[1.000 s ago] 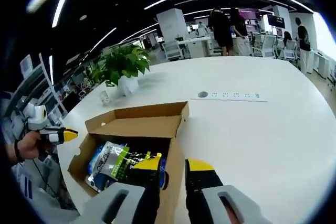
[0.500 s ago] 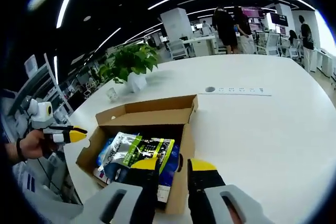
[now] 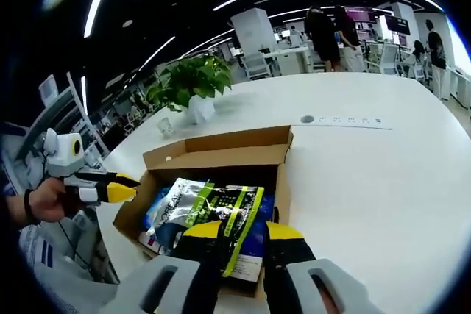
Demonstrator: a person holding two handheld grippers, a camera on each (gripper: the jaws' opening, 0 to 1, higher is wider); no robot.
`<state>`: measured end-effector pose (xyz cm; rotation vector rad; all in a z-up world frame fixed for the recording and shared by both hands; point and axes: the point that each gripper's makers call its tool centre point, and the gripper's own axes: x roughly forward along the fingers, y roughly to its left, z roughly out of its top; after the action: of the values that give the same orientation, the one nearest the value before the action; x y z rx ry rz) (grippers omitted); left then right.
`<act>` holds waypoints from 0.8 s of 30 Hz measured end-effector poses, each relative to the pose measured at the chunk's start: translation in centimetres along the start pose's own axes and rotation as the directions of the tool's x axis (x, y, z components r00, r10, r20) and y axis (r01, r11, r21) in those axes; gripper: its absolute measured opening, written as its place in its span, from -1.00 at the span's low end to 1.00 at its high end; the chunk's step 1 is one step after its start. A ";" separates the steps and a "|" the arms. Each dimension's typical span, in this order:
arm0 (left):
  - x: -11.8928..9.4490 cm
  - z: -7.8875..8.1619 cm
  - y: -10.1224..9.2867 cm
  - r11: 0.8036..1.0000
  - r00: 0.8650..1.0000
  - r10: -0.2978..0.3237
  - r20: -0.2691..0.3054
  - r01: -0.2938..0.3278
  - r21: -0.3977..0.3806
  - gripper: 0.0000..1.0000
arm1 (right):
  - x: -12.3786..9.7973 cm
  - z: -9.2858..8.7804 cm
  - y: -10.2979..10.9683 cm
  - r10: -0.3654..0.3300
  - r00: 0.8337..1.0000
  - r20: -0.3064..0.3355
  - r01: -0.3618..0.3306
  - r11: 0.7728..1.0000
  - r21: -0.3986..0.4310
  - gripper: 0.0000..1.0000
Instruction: Operate the shoe box by opening the lid, removing the specified soft item, and placing it in the target area until the item is outside and the box remains undamaged.
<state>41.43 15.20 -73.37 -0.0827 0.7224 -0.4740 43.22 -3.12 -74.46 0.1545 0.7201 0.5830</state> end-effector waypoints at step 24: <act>3.2 -3.8 -2.6 0.990 0.988 -0.098 -0.123 0.084 -0.113 -0.48 | 1.3 -1.7 1.2 -0.018 0.997 -0.068 0.013 0.998 -0.063 -0.46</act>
<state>40.02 11.74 -77.61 -0.1883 0.8734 -0.5309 42.39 -1.51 -76.12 0.0710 0.7684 0.5975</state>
